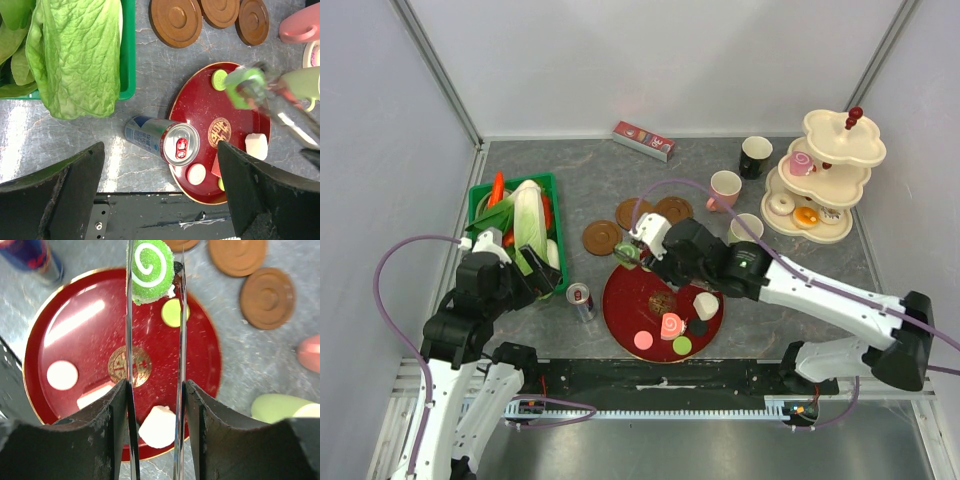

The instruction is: Serve the afternoon tea

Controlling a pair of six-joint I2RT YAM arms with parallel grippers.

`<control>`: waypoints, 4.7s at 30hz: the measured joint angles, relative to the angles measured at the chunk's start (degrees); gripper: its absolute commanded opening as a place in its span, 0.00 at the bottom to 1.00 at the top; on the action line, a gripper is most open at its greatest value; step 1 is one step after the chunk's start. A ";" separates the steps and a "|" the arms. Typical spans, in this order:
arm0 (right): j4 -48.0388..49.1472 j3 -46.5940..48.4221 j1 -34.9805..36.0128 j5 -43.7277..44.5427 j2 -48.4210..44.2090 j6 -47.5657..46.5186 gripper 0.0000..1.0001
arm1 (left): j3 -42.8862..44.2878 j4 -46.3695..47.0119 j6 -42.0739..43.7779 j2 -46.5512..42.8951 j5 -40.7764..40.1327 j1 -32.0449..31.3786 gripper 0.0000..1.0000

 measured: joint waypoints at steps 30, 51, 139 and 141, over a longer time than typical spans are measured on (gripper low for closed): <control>-17.20 15.82 -38.07 29.09 0.96 20.55 0.57 | -3.17 15.54 0.11 9.81 5.25 0.00 0.99; -17.77 18.16 -47.58 32.30 5.86 18.91 0.57 | -4.92 17.75 0.13 7.80 8.04 0.00 0.99; -38.03 8.59 2.95 -8.33 -0.46 37.11 0.64 | -6.34 18.01 0.13 10.19 7.98 0.02 0.99; -38.12 8.35 2.95 -8.92 -0.26 37.57 0.64 | -6.56 18.01 0.13 10.19 7.98 0.00 0.99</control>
